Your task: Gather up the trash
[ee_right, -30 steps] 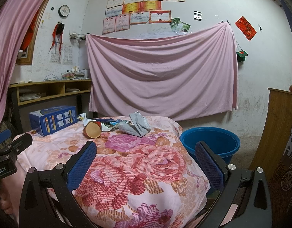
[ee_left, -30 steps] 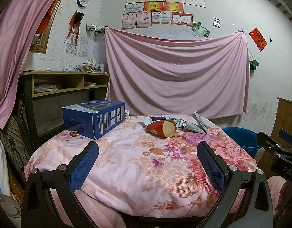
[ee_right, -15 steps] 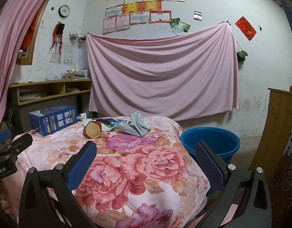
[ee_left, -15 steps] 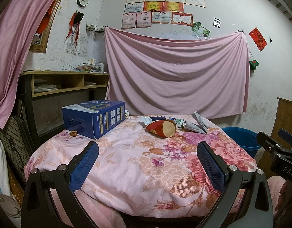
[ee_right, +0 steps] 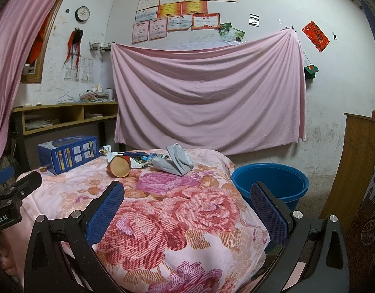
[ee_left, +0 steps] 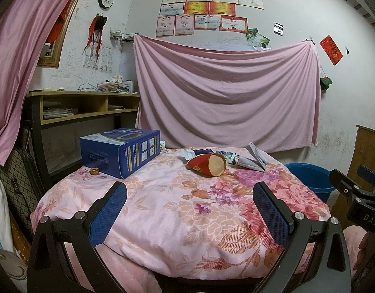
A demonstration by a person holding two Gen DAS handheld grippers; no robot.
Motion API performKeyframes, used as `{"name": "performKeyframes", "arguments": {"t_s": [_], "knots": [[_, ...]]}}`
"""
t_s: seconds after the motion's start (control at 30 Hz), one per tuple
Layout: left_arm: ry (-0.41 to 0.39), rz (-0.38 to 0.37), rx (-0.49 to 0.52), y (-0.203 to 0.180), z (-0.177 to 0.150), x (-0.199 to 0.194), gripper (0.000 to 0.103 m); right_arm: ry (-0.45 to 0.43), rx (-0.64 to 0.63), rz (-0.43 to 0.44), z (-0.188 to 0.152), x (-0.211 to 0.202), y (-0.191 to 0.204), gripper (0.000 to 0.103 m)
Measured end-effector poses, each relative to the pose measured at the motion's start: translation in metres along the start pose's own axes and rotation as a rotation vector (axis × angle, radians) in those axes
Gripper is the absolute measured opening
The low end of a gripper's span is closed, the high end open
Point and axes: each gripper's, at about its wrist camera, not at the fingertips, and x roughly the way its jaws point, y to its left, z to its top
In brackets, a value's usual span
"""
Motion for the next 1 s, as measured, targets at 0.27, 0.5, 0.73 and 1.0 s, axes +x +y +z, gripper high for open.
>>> {"name": "performKeyframes", "arguments": {"t_s": [0.27, 0.5, 0.73, 1.0], "knots": [[0.002, -0.001, 0.000, 0.000, 0.000, 0.000, 0.101, 0.001, 0.001, -0.001, 0.000, 0.000, -0.001, 0.103], [-0.011, 0.005, -0.016, 0.002, 0.006, 0.002, 0.101, 0.015, 0.021, 0.015, 0.003, 0.005, -0.004, 0.103], [-0.035, 0.012, -0.008, 0.004, 0.023, 0.020, 0.101, 0.014, 0.055, 0.036, 0.008, 0.013, -0.014, 0.103], [-0.064, -0.008, 0.010, 0.002, 0.044, 0.058, 0.101, -0.043, 0.032, 0.026, 0.039, 0.039, -0.028, 0.103]]}}
